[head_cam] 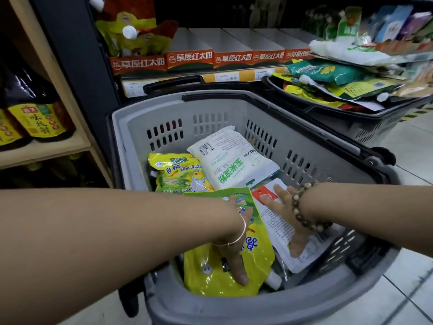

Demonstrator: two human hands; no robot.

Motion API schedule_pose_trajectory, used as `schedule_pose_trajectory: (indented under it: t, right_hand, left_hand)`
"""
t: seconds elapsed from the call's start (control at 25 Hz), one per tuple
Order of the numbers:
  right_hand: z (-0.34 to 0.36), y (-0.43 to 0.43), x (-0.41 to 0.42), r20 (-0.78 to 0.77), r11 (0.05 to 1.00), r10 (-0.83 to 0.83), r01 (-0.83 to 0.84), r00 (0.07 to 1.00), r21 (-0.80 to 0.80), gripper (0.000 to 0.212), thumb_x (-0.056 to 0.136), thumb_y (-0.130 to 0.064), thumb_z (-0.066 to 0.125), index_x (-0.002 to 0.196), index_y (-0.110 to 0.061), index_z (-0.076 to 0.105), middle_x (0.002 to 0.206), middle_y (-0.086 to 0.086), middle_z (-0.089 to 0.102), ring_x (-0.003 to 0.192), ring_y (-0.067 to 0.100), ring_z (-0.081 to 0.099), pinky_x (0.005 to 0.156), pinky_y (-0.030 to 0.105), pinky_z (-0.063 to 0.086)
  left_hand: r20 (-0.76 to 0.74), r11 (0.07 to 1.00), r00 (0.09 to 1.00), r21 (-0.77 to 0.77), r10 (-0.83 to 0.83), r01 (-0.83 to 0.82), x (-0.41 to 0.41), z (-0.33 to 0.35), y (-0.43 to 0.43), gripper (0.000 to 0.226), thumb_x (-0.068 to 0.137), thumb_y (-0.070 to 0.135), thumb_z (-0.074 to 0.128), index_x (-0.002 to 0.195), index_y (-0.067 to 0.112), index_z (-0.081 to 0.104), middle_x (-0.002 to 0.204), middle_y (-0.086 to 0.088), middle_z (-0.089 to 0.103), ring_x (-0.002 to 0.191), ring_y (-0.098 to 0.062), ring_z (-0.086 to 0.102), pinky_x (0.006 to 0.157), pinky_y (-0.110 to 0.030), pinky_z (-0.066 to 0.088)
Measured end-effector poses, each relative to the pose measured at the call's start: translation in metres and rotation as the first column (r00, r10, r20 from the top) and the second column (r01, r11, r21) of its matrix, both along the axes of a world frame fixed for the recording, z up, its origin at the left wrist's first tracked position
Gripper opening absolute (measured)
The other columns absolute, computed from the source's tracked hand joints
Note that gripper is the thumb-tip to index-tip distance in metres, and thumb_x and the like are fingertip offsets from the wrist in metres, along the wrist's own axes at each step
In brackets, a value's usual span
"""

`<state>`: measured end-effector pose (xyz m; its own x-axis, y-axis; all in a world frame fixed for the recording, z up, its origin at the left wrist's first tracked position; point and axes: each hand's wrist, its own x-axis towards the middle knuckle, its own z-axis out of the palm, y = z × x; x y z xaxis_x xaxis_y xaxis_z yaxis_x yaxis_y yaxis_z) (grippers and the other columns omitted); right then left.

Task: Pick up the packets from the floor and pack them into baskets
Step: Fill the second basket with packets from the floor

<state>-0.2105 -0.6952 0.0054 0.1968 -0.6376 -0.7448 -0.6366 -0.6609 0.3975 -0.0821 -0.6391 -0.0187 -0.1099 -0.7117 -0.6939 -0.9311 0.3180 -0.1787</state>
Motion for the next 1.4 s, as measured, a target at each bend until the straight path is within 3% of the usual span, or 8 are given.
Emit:
schedule_pose_trajectory:
  t: [0.16, 0.32, 0.4, 0.56, 0.76, 0.92, 1.2, 1.4]
  right_hand:
    - [-0.003, -0.003, 0.005, 0.02, 0.999, 0.044, -0.043, 0.999, -0.031, 0.126, 0.065, -0.065, 0.07, 0.143, -0.034, -0.024, 0.154, 0.011, -0.026, 0.145, 0.033, 0.002, 0.112, 0.052, 0.021]
    - [-0.004, -0.012, 0.003, 0.12, 0.995, -0.064, 0.074, 0.991, -0.073, 0.104, 0.076, -0.057, 0.066, 0.15, -0.025, 0.0, 0.154, 0.011, 0.013, 0.131, 0.029, 0.041, 0.1, 0.035, 0.04]
    - [0.0, -0.013, 0.004, 0.217, 0.996, -0.049, 0.064, 0.975, -0.067, 0.111, 0.069, -0.065, 0.067, 0.149, -0.031, -0.002, 0.155, 0.004, 0.009, 0.115, 0.023, 0.054, 0.091, 0.033, 0.048]
    - [0.015, -0.016, 0.017, 0.621, 0.983, -0.084, 0.166, 0.779, -0.075, 0.11, 0.075, -0.056, 0.067, 0.149, -0.027, -0.01, 0.159, 0.002, -0.001, 0.143, 0.021, 0.019, 0.114, 0.037, 0.026]
    - [0.046, -0.001, 0.068, 0.784, 0.973, 0.082, 0.12, 0.615, -0.197, 0.084, 0.087, -0.043, 0.061, 0.15, -0.021, 0.011, 0.156, 0.002, 0.019, 0.14, 0.018, 0.026, 0.107, 0.026, 0.026]
    - [0.069, 0.03, 0.138, 0.885, 0.966, 0.191, 0.079, 0.424, -0.246, 0.073, 0.088, -0.035, 0.061, 0.148, -0.02, 0.022, 0.153, 0.0, 0.028, 0.137, 0.017, 0.032, 0.105, 0.025, 0.027]
    - [0.071, 0.093, 0.294, 0.881, 0.961, 0.274, -0.08, 0.385, -0.263, 0.068, 0.09, -0.035, 0.059, 0.148, -0.023, 0.024, 0.151, 0.002, 0.03, 0.134, 0.018, 0.035, 0.103, 0.024, 0.031]
    - [0.031, 0.138, 0.411, 0.883, 0.96, 0.28, -0.119, 0.376, -0.254, 0.06, 0.089, -0.034, 0.059, 0.142, -0.02, 0.034, 0.14, 0.008, 0.044, 0.124, 0.022, 0.045, 0.098, 0.03, 0.041]
  left_hand:
    - [-0.086, 1.0, 0.996, -0.01, -0.015, 0.014, 0.011, 0.006, -0.008, 0.121, 0.069, 0.064, 0.068, 0.147, 0.027, -0.017, 0.154, -0.014, -0.023, 0.143, -0.038, 0.009, 0.114, -0.05, 0.02]
    - [-0.197, 0.994, 0.977, -0.089, -0.077, 0.06, 0.023, 0.021, -0.022, 0.094, 0.078, 0.053, 0.066, 0.15, 0.019, 0.015, 0.154, -0.007, 0.022, 0.138, -0.027, 0.029, 0.111, -0.042, 0.03]
    - [-0.275, 0.988, 0.96, -0.155, -0.054, 0.011, 0.037, 0.035, -0.024, 0.081, 0.082, 0.049, 0.063, 0.147, 0.019, 0.024, 0.151, -0.004, 0.03, 0.136, -0.024, 0.032, 0.11, -0.038, 0.031]
    - [-0.525, 0.904, 0.851, -0.354, 0.019, -0.239, 0.084, 0.074, -0.014, 0.064, 0.087, 0.038, 0.062, 0.142, 0.02, 0.036, 0.145, 0.0, 0.039, 0.128, -0.016, 0.043, 0.1, -0.023, 0.033]
    - [-0.712, 0.669, 0.703, -0.525, -0.004, -0.527, 0.144, 0.091, 0.022, 0.044, 0.087, 0.027, 0.063, 0.13, 0.022, 0.052, 0.129, 0.003, 0.057, 0.111, -0.012, 0.056, 0.087, -0.016, 0.037]
    - [-0.766, 0.526, 0.642, -0.552, -0.013, -0.648, 0.195, 0.095, 0.07, 0.039, 0.086, 0.021, 0.063, 0.124, 0.023, 0.057, 0.119, 0.004, 0.061, 0.104, -0.011, 0.058, 0.096, -0.027, 0.046]
    - [-0.761, 0.368, 0.646, -0.585, 0.057, -0.723, 0.322, 0.086, 0.17, 0.043, 0.087, 0.029, 0.062, 0.129, 0.029, 0.05, 0.121, 0.014, 0.049, 0.113, -0.006, 0.049, 0.086, -0.018, 0.04]
    - [-0.769, 0.246, 0.611, -0.565, 0.189, -0.787, 0.41, 0.045, 0.221, 0.048, 0.085, 0.031, 0.063, 0.131, 0.027, 0.05, 0.133, 0.006, 0.05, 0.12, -0.014, 0.049, 0.1, -0.032, 0.042]
